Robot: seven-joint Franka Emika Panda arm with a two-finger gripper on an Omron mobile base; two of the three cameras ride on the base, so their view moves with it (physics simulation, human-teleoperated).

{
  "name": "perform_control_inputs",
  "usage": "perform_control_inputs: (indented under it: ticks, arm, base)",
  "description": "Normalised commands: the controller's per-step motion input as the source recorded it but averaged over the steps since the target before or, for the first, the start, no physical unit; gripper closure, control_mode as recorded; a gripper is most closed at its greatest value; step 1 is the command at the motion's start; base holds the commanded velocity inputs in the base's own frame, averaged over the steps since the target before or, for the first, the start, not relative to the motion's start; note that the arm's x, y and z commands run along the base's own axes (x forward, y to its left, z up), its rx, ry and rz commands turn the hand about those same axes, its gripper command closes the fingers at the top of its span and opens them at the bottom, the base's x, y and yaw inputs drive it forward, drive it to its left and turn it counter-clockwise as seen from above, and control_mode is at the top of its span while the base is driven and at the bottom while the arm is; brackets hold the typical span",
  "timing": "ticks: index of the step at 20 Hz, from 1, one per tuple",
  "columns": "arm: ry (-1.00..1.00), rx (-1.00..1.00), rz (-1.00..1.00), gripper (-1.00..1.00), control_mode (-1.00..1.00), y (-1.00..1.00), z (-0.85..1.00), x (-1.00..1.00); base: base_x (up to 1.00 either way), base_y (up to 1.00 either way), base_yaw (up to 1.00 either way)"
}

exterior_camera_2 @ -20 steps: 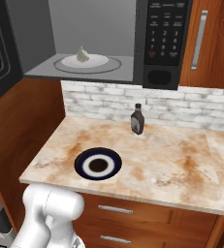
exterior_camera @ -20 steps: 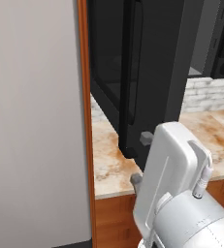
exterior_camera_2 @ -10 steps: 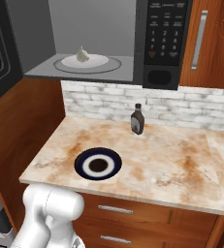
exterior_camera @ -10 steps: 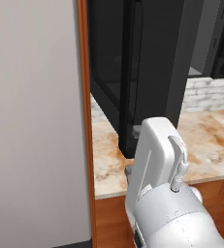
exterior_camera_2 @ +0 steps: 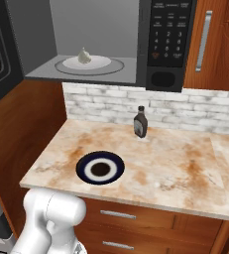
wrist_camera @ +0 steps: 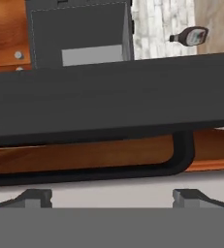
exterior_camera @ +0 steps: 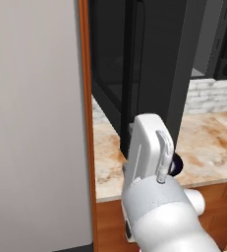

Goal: Pick the garlic from the counter and place it in the microwave. Then turn on the microwave.

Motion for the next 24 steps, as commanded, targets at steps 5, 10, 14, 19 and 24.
perform_control_inputs:
  ticks: [5,10,14,19,24]
  arm:
    - [0.00,0.00,-0.04,-1.00,-1.00,0.00,-0.05,0.17]
    - [-0.01,0.00,-0.04,-1.00,-1.00,0.02,-0.02,0.10]
    - [-0.02,0.00,-0.04,-1.00,-1.00,0.06,-0.02,0.07]
    - [0.00,0.00,-0.05,-1.00,-1.00,0.00,-0.04,0.14]
    - [0.00,0.00,-0.03,-1.00,-1.00,0.00,-0.05,0.19]
  base:
    - [0.00,0.00,0.00]
    - [0.00,0.00,0.00]
    - [0.00,0.00,0.00]
    - [0.00,0.00,0.00]
    - [0.00,0.00,0.00]
